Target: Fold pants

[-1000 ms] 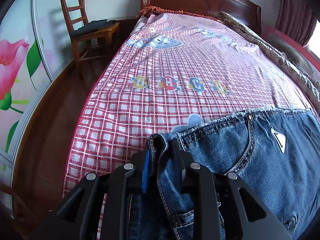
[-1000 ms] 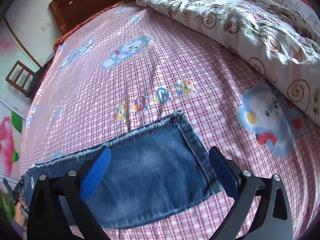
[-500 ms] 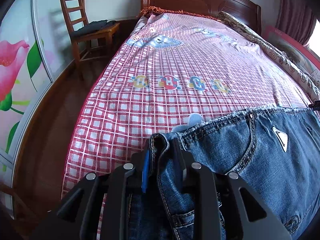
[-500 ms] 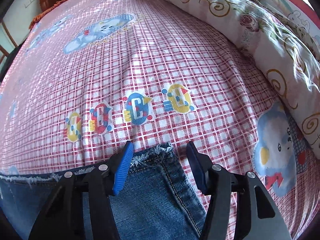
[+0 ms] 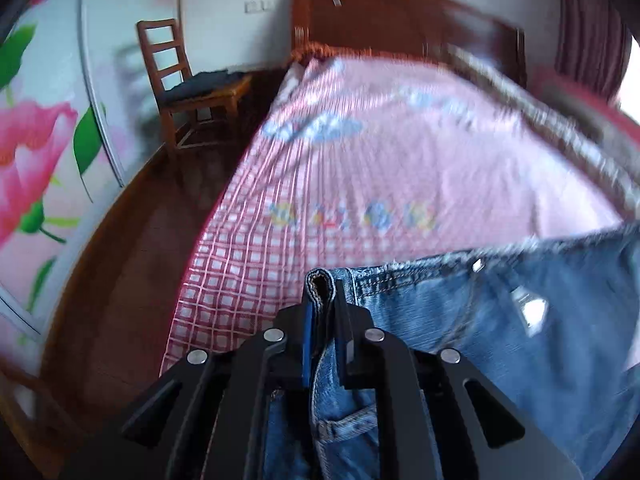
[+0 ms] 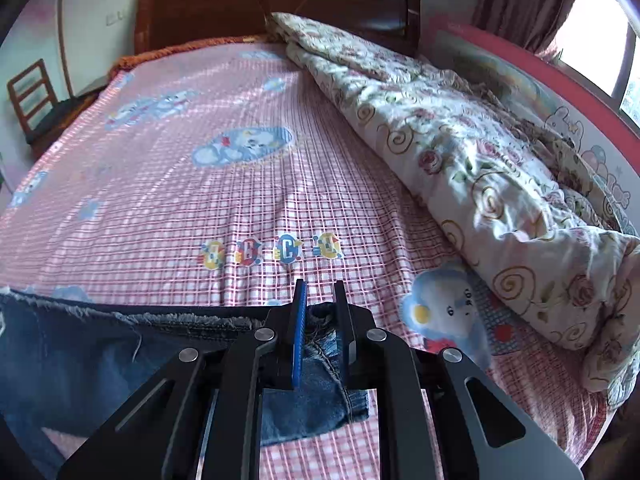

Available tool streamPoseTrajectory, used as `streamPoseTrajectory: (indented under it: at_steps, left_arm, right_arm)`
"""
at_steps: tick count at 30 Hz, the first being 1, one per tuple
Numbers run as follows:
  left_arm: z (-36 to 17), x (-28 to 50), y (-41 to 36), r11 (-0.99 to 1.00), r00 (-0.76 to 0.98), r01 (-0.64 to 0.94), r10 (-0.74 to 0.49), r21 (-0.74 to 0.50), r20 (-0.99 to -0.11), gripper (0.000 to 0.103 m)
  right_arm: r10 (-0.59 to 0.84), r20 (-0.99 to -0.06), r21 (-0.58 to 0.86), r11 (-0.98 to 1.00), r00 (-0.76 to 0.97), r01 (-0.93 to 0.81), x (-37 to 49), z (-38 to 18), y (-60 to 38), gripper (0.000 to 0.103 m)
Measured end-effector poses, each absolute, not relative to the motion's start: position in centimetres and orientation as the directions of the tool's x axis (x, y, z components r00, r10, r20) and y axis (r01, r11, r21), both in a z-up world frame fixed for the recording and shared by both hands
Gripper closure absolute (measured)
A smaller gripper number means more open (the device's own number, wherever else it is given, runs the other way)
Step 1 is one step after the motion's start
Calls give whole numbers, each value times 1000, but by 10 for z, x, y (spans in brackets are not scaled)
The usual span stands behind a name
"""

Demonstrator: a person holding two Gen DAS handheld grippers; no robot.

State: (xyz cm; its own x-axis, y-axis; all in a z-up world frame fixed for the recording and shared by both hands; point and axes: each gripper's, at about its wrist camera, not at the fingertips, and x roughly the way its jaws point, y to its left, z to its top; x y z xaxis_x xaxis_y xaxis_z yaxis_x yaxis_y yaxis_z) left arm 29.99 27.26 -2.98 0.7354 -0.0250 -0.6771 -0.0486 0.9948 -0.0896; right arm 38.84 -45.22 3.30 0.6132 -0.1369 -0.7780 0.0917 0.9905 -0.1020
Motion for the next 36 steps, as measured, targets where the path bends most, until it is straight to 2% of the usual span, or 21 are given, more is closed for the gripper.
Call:
streamPoseTrajectory:
  at_steps: [5, 8, 11, 14, 15, 17, 18, 20, 22, 23, 25, 29, 31, 34, 36]
  left_arm:
    - [30, 224, 275, 969, 839, 59, -179, -240, -514, 95]
    - [52, 167, 284, 950, 876, 81, -212, -300, -434, 95]
    - [51, 110, 295, 927, 895, 79, -228, -366, -384, 95]
    - [27, 61, 298, 917, 880, 54, -231, -396, -414, 93]
    - [11, 46, 301, 916, 865, 14, -212, -400, -455, 87]
    - [-17, 20, 308, 904, 821, -86, -174, -419, -544, 75]
    - [-35, 7, 311, 897, 785, -160, -138, -411, -604, 68]
    - [-53, -21, 318, 876, 750, -271, -68, -399, -658, 69]
    - [-60, -41, 321, 838, 739, -344, -38, -424, -673, 59]
    - [-60, -50, 319, 822, 747, -354, -38, -446, -663, 57]
    - [-61, -57, 313, 767, 768, -354, -89, -535, -635, 29]
    - [-65, -48, 306, 583, 831, -309, -219, -752, -511, 20]
    - [-73, -35, 301, 461, 844, -313, -268, -831, -466, 20]
    - [-84, -15, 291, 325, 837, -381, -277, -866, -472, 21]
    - [-86, -5, 287, 308, 840, -386, -272, -870, -469, 21]
  right_arm:
    - [-64, -725, -7, 996, 686, 86, 284, 71, -472, 91]
    - [-51, -721, 53, 990, 691, 129, 225, 57, -487, 91]
    - [-28, -742, 149, 967, 670, 205, 164, 26, -514, 91]
    - [15, -778, 215, 946, 628, 244, 123, -17, -527, 91]
    - [36, -812, 228, 939, 583, 258, 110, -41, -530, 91]
    - [-49, -860, 121, 948, 508, 295, 88, -67, -529, 91]
    - [-32, -884, 129, 942, 467, 309, 77, -84, -533, 92]
    - [-49, -865, 164, 913, 499, 374, 54, -80, -539, 92]
    - [-7, -840, 263, 870, 542, 418, 37, -69, -540, 92]
    - [27, -822, 315, 854, 569, 415, 29, -63, -536, 92]
    - [79, -782, 394, 831, 618, 393, 16, -52, -525, 92]
    - [222, -703, 563, 755, 676, 337, 2, -46, -487, 92]
    - [269, -692, 596, 736, 671, 320, 0, -49, -466, 92]
    - [323, -676, 618, 739, 663, 270, 2, -46, -433, 92]
    - [353, -666, 631, 736, 657, 244, 5, -45, -418, 92]
